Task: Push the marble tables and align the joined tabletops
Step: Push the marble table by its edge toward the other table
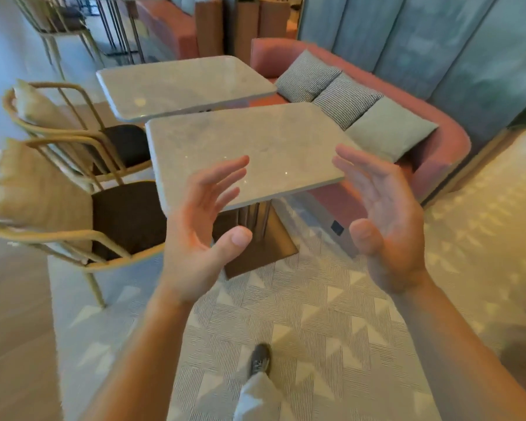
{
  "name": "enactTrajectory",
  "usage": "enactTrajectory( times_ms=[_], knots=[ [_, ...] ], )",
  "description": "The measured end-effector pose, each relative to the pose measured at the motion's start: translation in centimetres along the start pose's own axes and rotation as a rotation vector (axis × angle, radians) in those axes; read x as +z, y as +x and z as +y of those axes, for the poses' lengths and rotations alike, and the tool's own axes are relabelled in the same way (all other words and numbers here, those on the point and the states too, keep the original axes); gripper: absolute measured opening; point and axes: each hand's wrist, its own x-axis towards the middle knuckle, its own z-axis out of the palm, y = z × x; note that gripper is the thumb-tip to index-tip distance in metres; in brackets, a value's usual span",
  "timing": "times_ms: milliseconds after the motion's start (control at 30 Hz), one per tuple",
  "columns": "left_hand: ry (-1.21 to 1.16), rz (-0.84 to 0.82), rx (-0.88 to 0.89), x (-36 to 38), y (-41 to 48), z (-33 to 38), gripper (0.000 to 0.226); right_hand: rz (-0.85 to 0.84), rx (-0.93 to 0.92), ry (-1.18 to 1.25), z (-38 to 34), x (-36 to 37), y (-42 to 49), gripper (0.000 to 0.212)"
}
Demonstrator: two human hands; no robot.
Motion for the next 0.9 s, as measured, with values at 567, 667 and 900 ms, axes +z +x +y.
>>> enactTrajectory(
  times_ms=[567, 667, 900],
  knots=[
    [0.065, 0.047, -0.101, 6.4, 22.8, -24.2, 0.084, -0.116, 0.175, -0.04, 27.2, -9.4, 19.1, 0.094],
    [0.115, 0.066, -0.128, 8.4, 22.0, -27.0, 0.088, -0.156, 0.175, -0.001, 30.3, -10.5, 19.2, 0.097],
    [0.299, 0.123, -0.164, 14.6, 18.1, -29.5, 0.079, -0.267, 0.122, 0.026, 35.1, -15.8, 16.2, 0.096]
  ],
)
